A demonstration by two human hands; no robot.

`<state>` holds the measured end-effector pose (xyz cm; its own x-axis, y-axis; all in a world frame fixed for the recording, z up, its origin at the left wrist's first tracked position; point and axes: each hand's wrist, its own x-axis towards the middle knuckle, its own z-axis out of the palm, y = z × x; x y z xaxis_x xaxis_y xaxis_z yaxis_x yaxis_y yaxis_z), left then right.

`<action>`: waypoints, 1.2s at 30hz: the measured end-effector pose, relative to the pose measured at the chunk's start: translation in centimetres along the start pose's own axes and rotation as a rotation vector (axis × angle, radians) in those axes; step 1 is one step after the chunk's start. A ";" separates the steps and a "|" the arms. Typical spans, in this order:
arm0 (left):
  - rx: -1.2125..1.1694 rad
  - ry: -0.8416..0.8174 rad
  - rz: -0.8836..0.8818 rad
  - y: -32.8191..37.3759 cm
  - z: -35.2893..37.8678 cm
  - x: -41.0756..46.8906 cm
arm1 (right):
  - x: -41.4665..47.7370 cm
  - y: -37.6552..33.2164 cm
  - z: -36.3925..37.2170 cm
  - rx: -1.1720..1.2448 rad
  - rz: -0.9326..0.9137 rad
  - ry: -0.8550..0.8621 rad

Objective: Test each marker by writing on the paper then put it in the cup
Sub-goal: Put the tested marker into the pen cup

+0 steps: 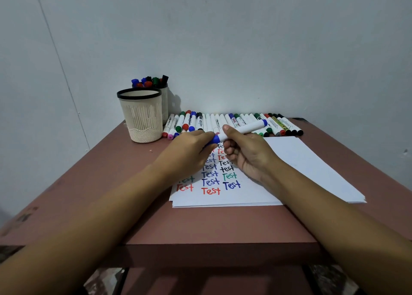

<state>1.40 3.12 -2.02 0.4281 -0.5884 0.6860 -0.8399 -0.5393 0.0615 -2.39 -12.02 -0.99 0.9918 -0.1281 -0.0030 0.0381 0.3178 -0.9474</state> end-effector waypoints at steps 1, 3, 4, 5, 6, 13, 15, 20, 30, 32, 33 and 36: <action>-0.004 0.001 0.007 0.0 0.0 0.0 | 0.0 0.0 0.0 -0.018 0.001 0.004; -0.053 0.015 -0.019 0.0 0.0 0.1 | 0.2 -0.2 -0.1 -0.045 -0.003 0.011; -0.104 0.037 -0.071 -0.1 0.0 0.2 | 0.2 -0.3 -0.1 -0.041 -0.007 0.012; -0.187 0.057 -0.153 -0.1 -0.1 0.3 | 0.2 -0.5 0.0 -0.026 -0.011 0.012; -0.302 0.074 -0.252 0.0 -0.1 0.4 | 0.2 -0.6 0.0 -0.005 -0.012 0.010; -0.714 0.303 -0.620 -0.5 -0.7 0.5 | 1.0 -1.1 -1.2 -0.146 -0.111 0.222; -0.672 0.354 -0.634 -0.8 -1.0 0.8 | 1.4 -0.5 -1.5 -0.470 -0.280 0.274; -0.565 0.421 -0.586 -1.3 -2.5 1.7 | 1.2 1.4 -1.9 -1.096 -0.419 0.122; -0.149 0.559 -0.567 -9.8 -9.8 7.8 | 1.1 1.5 -1.8 -1.438 -0.320 -0.017; -0.078 0.544 -0.573 -11.4 -10.8 8.9 | 1.2 1.5 -1.7 -1.452 -0.328 -0.020; -0.032 0.532 -0.579 -12.2 -11.2 9.5 | 1.3 1.6 -1.8 -1.458 -0.334 -0.022; 0.074 0.459 -0.611 -14.0 -11.5 10.9 | 1.6 1.8 -2.0 -1.469 -0.353 -0.022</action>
<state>13.94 11.17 12.98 0.6136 0.1281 0.7792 -0.4669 -0.7369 0.4888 -1.00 -13.50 -3.32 0.9602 0.0230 0.2785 0.1287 -0.9211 -0.3675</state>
